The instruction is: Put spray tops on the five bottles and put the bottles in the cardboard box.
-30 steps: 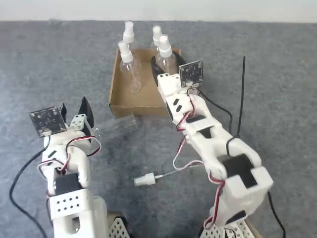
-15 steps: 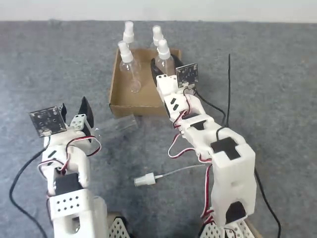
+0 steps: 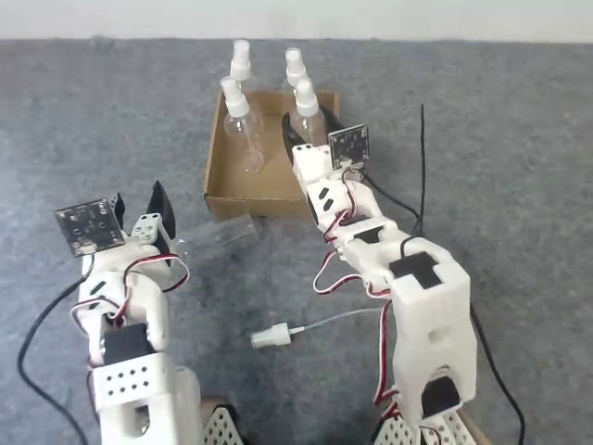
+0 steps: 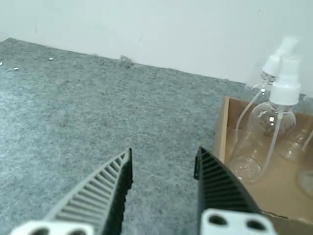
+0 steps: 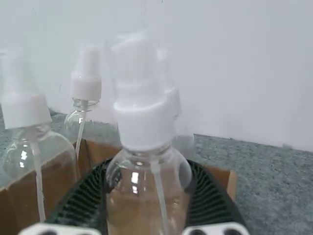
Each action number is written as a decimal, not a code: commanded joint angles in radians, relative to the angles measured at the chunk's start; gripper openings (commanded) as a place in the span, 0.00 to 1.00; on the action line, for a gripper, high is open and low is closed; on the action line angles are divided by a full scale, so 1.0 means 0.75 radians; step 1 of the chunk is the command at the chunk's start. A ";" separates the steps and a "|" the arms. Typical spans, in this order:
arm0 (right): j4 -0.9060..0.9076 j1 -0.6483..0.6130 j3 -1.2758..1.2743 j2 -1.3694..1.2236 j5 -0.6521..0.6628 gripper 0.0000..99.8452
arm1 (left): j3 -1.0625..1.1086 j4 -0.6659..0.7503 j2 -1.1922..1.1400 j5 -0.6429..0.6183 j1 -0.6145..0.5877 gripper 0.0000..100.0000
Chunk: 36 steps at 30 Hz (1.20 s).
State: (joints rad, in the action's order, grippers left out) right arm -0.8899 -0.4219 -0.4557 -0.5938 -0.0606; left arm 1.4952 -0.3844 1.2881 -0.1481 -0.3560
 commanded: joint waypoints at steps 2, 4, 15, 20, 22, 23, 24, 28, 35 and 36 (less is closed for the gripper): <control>-0.058 0.015 0.086 0.017 -0.004 0.01 | -0.015 0.049 0.020 -0.004 -0.006 0.19; -0.058 0.017 0.088 0.017 -0.004 0.01 | -0.015 0.049 0.020 -0.004 -0.006 0.19; -0.056 0.017 0.168 -0.071 -0.004 0.01 | -0.015 0.049 0.020 -0.004 -0.006 0.19; -0.054 0.017 0.164 -0.075 -0.002 0.01 | -0.015 0.049 0.020 -0.004 -0.006 0.19; -0.054 0.017 0.164 -0.077 -0.002 0.01 | -0.015 0.049 0.020 -0.004 -0.006 0.19; -0.054 0.017 0.164 -0.077 -0.002 0.01 | -0.015 0.049 0.020 -0.004 -0.006 0.19; -0.054 0.017 0.164 -0.077 -0.002 0.01 | -0.015 0.049 0.020 -0.004 -0.006 0.19; -0.054 0.017 0.162 -0.077 -0.002 0.01 | -0.015 0.049 0.020 -0.004 -0.006 0.19; -0.054 0.009 0.162 -0.083 0.106 0.01 | -0.015 0.049 0.020 -0.004 -0.006 0.19; -0.054 0.007 0.160 -0.083 0.115 0.01 | -0.015 0.049 0.020 -0.004 -0.006 0.19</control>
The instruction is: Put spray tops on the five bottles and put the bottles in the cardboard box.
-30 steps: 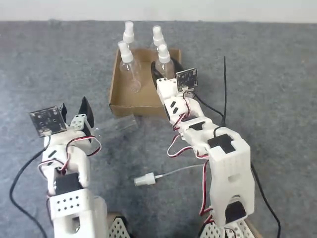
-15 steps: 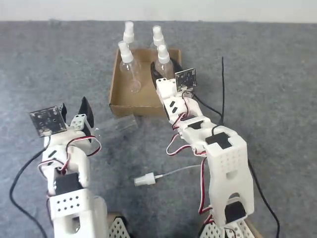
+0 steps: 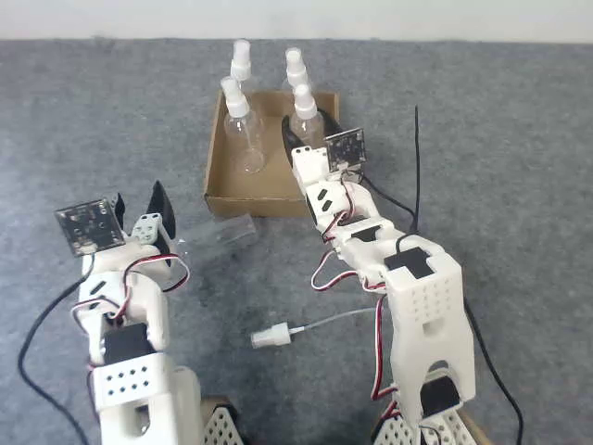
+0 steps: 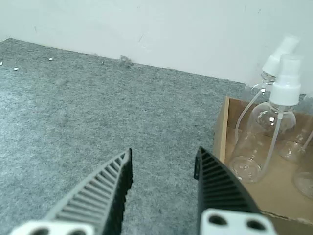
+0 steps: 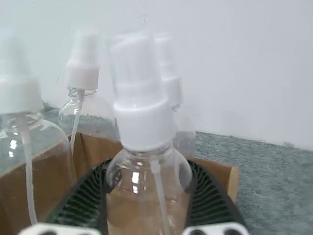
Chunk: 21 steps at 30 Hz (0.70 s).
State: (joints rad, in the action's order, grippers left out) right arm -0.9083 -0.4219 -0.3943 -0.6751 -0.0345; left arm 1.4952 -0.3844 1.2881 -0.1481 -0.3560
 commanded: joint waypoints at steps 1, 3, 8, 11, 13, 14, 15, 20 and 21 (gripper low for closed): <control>-0.030 0.007 0.078 0.026 0.078 0.01 | -0.015 0.049 0.020 -0.004 -0.006 0.19; -0.030 0.005 0.078 0.026 0.078 0.05 | -0.015 0.049 0.020 -0.004 -0.006 0.19; -0.030 -0.003 0.041 0.028 0.078 0.18 | -0.015 0.049 0.020 -0.004 -0.006 0.19; -0.030 -0.015 0.037 0.028 0.078 0.18 | -0.015 0.049 0.020 -0.004 -0.006 0.19; -0.030 -0.017 0.037 0.028 0.078 0.19 | -0.015 0.049 0.020 -0.004 -0.006 0.19; -0.030 -0.017 0.037 0.030 0.078 0.19 | -0.015 0.049 0.020 -0.004 -0.006 0.19; -0.030 -0.015 0.037 0.030 0.078 0.19 | -0.015 0.049 0.020 -0.004 -0.006 0.19; -0.030 -0.017 0.035 0.028 0.078 0.19 | -0.015 0.049 0.020 -0.004 -0.006 0.19; -0.030 -0.017 0.035 0.028 0.078 0.19 | -0.015 0.049 0.020 -0.004 -0.006 0.19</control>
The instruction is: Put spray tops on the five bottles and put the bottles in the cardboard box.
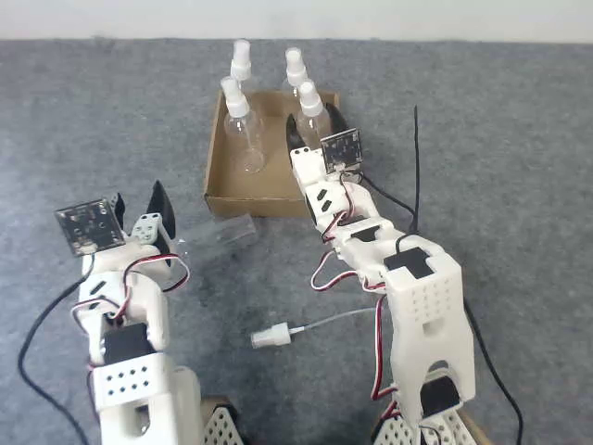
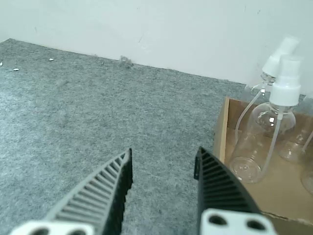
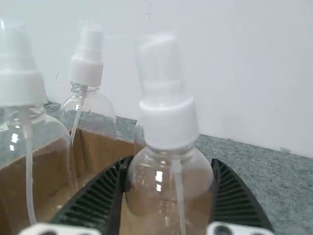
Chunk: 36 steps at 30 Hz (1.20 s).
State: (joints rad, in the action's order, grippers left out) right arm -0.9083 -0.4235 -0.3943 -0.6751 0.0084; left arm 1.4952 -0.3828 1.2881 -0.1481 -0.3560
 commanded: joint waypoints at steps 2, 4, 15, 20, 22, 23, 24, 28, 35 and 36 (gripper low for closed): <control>-0.030 -0.015 0.035 0.026 0.020 0.19 | -0.015 0.047 0.020 -0.004 -0.006 0.19; -0.030 -0.015 0.035 0.026 0.020 0.19 | -0.015 0.047 0.020 -0.004 -0.006 0.19; -0.030 -0.026 -0.006 0.038 0.023 0.29 | -0.015 0.047 0.020 -0.004 -0.006 0.19; -0.030 -0.032 -0.012 0.038 0.023 0.29 | -0.015 0.047 0.020 -0.004 -0.006 0.19; -0.030 -0.032 -0.012 0.038 0.023 0.29 | -0.015 0.047 0.020 -0.004 -0.006 0.19; -0.030 -0.032 -0.012 0.038 0.023 0.29 | -0.015 0.047 0.020 -0.004 -0.006 0.19; -0.030 -0.032 -0.012 0.038 0.023 0.29 | -0.015 0.047 0.020 -0.004 -0.006 0.19; -0.040 -0.030 -0.027 0.044 0.023 0.29 | -0.015 0.047 0.020 -0.004 -0.006 0.19; -0.032 -0.048 -0.166 0.175 0.018 0.29 | -0.015 0.047 0.020 -0.004 -0.006 0.19; -0.032 -0.048 -0.176 0.183 0.018 0.29 | -0.015 0.047 0.020 -0.004 -0.006 0.19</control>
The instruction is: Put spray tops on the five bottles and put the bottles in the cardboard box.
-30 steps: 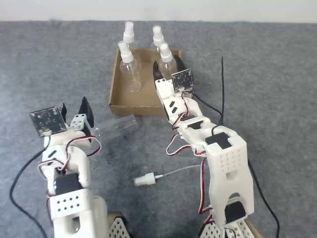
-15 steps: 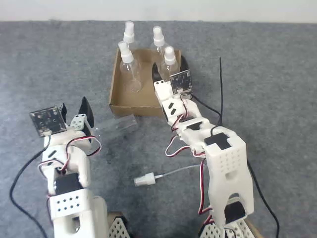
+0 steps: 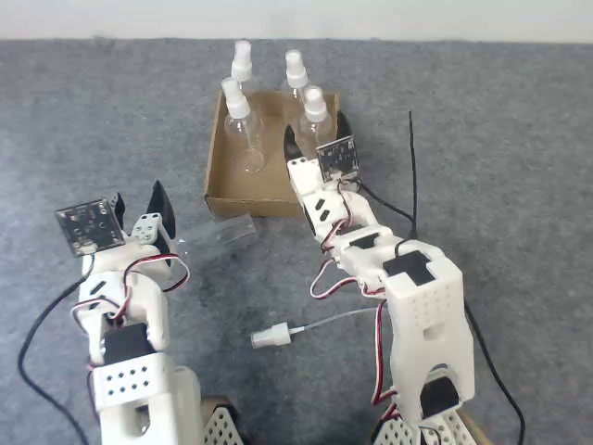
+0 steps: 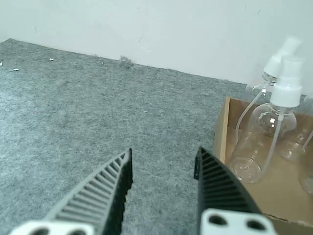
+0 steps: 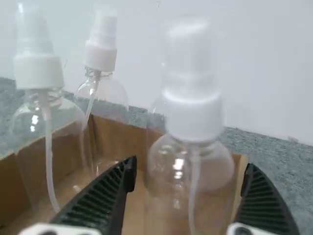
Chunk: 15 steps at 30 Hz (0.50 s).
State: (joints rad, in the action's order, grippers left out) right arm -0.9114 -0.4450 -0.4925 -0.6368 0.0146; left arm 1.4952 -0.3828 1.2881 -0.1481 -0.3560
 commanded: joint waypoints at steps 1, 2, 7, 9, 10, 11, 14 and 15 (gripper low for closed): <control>-0.028 -0.019 -0.047 0.134 0.010 0.29 | -0.015 0.047 0.020 -0.004 -0.006 0.19; -0.028 -0.019 -0.049 0.134 0.010 0.29 | -0.015 0.047 0.020 -0.004 -0.006 0.19; -0.036 -0.017 -0.076 0.150 0.010 0.29 | -0.015 0.047 0.020 -0.004 -0.006 0.19; -0.034 -0.017 -0.088 0.157 0.012 0.29 | -0.015 0.047 0.020 -0.004 -0.006 0.19; -0.028 -0.019 -0.096 0.167 0.012 0.29 | -0.015 0.047 0.020 -0.004 -0.006 0.19; -0.028 -0.019 -0.110 0.181 0.012 0.29 | -0.015 0.047 0.020 -0.004 -0.006 0.19; -0.028 -0.015 -0.172 0.251 0.010 0.29 | -0.015 0.047 0.020 -0.004 -0.006 0.19; -0.028 -0.013 -0.196 0.275 0.010 0.29 | -0.015 0.047 0.020 -0.004 -0.006 0.19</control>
State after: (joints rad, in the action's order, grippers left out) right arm -0.9114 -0.4511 -0.5999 -0.5616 0.0146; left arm 1.4952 -0.3828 1.2881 -0.1481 -0.3560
